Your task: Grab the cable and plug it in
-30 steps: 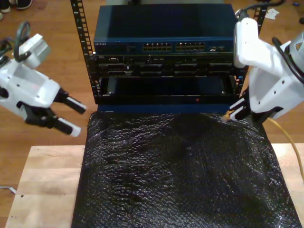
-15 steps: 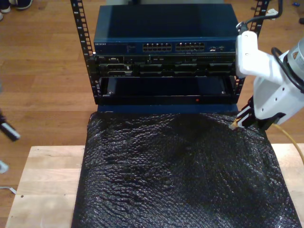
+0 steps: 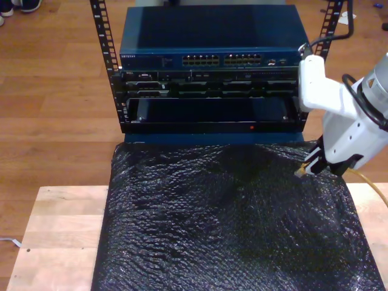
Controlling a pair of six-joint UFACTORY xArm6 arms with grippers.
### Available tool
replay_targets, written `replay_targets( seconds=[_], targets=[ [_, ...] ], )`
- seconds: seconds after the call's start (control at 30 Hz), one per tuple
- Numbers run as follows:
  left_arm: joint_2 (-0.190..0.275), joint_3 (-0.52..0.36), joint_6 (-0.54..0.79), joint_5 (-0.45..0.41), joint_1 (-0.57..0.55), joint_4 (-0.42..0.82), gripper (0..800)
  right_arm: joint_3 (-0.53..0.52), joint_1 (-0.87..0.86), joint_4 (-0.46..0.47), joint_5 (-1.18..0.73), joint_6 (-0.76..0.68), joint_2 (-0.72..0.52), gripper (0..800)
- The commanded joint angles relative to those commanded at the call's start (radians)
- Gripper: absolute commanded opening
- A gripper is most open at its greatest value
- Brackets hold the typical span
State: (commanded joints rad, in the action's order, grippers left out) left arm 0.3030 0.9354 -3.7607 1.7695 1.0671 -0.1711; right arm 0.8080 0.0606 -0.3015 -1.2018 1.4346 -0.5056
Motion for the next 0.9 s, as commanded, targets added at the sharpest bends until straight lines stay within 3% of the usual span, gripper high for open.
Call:
replay_targets(
  seconds=[0.17,0.4,0.63,0.77,0.9],
  targets=[
    [0.081,-0.141,0.163,-0.034,0.084,0.118,800,-0.009,0.0,0.002,-0.002,0.002,0.0,0],
    [0.192,-0.302,0.304,-0.068,0.146,0.181,800,-0.017,0.0,0.009,-0.002,0.0,-0.003,0],
    [0.215,-0.422,0.345,-0.178,0.221,0.203,800,-0.034,0.0,0.011,-0.002,0.002,-0.006,0],
    [0.221,-0.477,0.362,-0.19,0.222,0.224,800,-0.044,-0.002,0.011,-0.002,0.002,-0.011,0],
    [0.258,-0.545,0.381,-0.235,0.222,0.23,800,-0.048,-0.002,0.011,-0.002,0.002,-0.011,0]
  ],
)
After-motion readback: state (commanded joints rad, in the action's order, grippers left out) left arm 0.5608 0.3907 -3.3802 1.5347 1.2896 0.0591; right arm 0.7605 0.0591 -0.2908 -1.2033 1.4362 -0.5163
